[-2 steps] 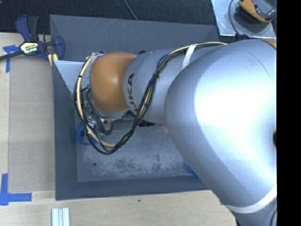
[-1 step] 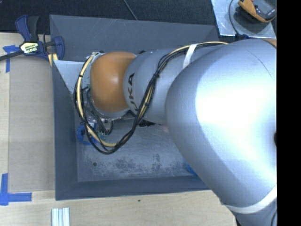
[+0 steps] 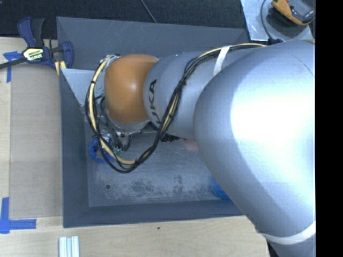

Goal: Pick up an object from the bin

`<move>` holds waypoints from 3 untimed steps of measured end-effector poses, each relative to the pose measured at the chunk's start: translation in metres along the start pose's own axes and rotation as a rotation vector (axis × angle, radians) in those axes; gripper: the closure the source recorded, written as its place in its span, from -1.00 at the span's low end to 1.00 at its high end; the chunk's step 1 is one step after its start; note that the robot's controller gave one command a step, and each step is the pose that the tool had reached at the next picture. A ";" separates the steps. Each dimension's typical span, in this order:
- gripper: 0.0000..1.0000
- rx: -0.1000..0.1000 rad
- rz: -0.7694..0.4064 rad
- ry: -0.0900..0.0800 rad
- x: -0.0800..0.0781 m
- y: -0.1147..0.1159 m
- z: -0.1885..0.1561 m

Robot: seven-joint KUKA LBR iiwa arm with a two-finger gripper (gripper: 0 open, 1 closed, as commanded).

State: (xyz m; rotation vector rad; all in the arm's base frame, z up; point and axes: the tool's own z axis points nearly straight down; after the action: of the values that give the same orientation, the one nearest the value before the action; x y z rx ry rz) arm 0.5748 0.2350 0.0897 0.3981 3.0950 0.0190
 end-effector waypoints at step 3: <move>1.00 -0.002 0.001 -0.003 -0.003 0.001 -0.098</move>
Offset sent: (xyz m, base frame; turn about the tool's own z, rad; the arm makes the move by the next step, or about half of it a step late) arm -0.0007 -0.0008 0.1270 0.0005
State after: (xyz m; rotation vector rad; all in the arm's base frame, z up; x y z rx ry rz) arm 0.5759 0.2340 0.1880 0.3993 3.0912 0.0217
